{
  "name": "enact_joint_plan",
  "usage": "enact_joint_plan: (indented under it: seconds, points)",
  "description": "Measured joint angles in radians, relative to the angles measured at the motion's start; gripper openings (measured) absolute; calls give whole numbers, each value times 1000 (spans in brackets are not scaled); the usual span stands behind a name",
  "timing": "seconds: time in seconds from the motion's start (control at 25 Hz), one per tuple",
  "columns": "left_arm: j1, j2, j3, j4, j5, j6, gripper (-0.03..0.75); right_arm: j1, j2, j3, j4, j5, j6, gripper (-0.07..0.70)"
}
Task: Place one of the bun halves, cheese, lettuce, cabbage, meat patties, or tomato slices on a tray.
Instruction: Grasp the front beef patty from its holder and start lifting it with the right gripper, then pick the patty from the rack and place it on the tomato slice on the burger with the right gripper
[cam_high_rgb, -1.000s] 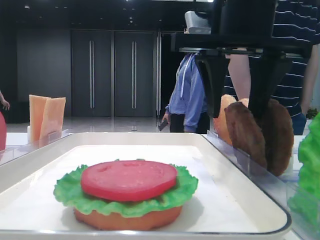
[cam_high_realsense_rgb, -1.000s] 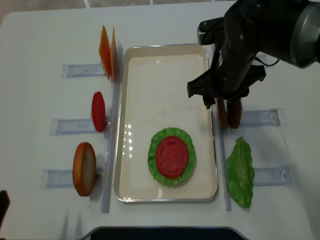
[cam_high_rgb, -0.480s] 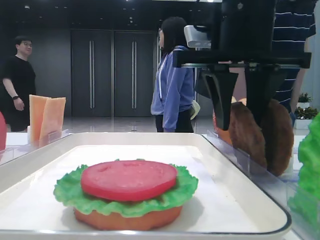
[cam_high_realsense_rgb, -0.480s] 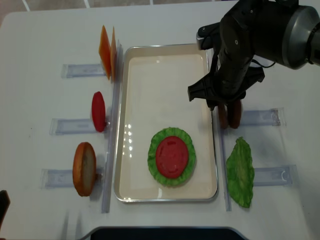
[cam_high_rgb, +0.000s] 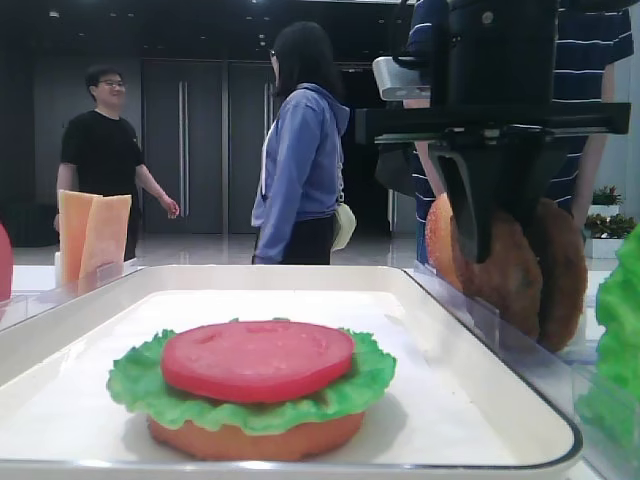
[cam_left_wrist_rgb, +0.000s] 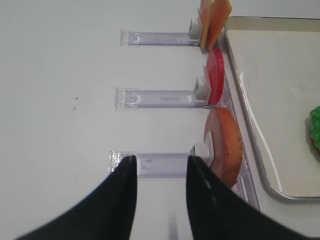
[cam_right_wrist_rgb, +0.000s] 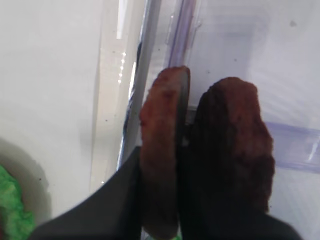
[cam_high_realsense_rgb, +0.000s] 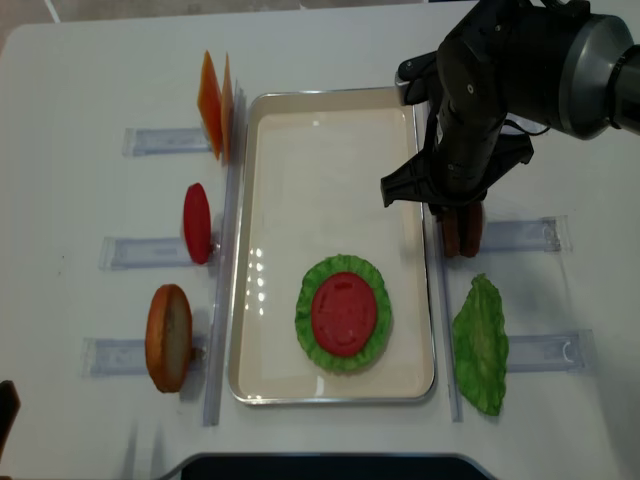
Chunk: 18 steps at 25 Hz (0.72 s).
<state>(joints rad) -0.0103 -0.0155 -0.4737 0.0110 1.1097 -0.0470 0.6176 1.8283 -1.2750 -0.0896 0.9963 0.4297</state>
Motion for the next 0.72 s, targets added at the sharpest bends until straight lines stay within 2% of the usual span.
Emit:
enact_joint_plan:
  seconds: [0.72]
  points:
    - [0, 0, 0, 0, 0, 0, 265, 0, -59, 0, -12, 5, -1, 148]
